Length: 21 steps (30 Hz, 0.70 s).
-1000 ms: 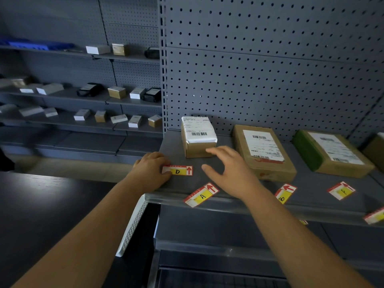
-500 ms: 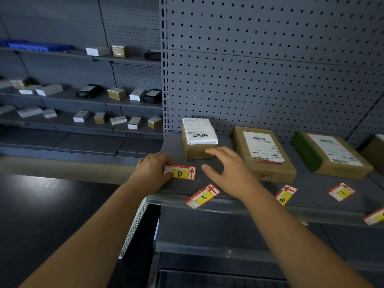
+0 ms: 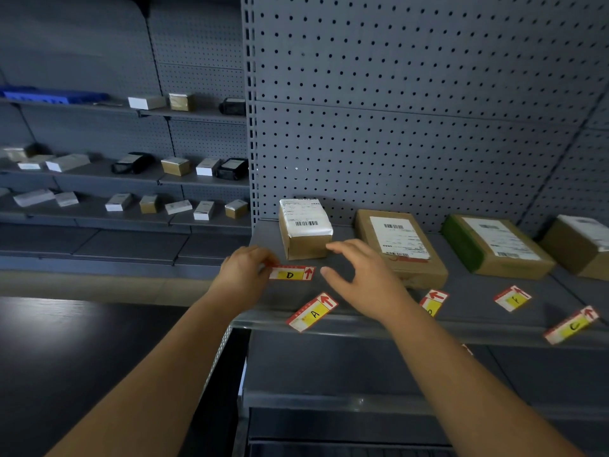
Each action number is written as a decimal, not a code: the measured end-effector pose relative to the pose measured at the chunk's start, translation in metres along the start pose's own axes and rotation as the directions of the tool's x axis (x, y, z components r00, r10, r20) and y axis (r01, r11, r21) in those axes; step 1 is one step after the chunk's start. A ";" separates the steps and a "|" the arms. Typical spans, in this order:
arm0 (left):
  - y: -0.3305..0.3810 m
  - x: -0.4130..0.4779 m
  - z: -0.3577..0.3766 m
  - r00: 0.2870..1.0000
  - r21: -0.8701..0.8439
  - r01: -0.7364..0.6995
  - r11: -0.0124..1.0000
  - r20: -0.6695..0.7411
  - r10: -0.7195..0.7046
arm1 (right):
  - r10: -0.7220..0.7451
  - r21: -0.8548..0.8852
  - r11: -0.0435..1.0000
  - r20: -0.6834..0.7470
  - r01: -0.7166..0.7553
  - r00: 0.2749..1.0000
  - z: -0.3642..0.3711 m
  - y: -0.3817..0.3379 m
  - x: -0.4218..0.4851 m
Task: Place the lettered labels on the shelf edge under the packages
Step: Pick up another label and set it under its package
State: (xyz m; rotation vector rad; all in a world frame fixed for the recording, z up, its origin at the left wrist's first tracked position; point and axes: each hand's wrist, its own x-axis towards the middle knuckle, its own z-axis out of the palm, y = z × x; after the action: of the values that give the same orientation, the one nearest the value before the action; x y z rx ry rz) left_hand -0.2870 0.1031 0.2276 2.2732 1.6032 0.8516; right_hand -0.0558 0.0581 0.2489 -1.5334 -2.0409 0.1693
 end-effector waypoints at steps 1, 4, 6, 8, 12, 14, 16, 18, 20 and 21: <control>0.005 -0.001 -0.003 1.000 -0.017 -0.011 1.000 -0.022 0.011 | -0.007 0.004 1.000 -0.015 0.007 1.000 -0.003 -0.001 -0.002; 0.021 -0.007 -0.012 0.997 -0.097 -0.033 0.995 -0.076 0.025 | -0.022 0.016 1.000 -0.061 0.023 0.998 -0.012 -0.006 -0.011; 0.034 -0.011 -0.019 0.995 -0.160 -0.048 0.986 -0.093 0.033 | -0.016 0.004 1.000 -0.071 0.017 0.997 -0.019 -0.009 -0.018; 0.047 -0.017 -0.025 0.995 -0.199 -0.061 0.978 -0.091 0.043 | -0.015 -0.018 1.000 -0.072 0.014 0.997 -0.026 -0.012 -0.026; 0.071 -0.032 -0.032 0.997 -0.293 -0.053 0.955 -0.067 0.035 | -0.013 -0.064 0.998 -0.068 0.008 0.998 -0.037 -0.015 -0.044; 0.082 -0.039 -0.032 0.998 -0.321 -0.048 0.946 -0.060 0.031 | -0.030 -0.111 0.994 -0.072 0.022 0.997 -0.043 -0.016 -0.053; 0.092 -0.044 -0.030 0.998 -0.347 -0.045 0.937 -0.057 0.027 | -0.058 -0.179 0.983 -0.073 0.044 0.996 -0.048 -0.015 -0.063; 0.104 -0.051 -0.028 0.999 -0.370 -0.032 0.928 -0.048 0.015 | -0.071 -0.221 0.974 -0.074 0.053 0.995 -0.055 -0.013 -0.073; 0.118 -0.058 -0.026 0.999 -0.384 -0.028 0.923 -0.035 0.016 | -0.090 -0.239 0.969 -0.096 0.065 0.991 -0.062 -0.009 -0.083; 0.125 -0.062 -0.025 0.999 -0.392 -0.026 0.920 -0.029 0.016 | -0.104 -0.245 0.967 -0.115 0.073 0.988 -0.065 -0.006 -0.089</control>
State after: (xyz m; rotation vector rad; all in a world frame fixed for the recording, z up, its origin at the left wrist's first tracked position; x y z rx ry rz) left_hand -0.2182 -0.0045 0.2901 2.0040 1.2769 1.0981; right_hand -0.0114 -0.0405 0.2728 -1.5465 -2.0819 -0.2131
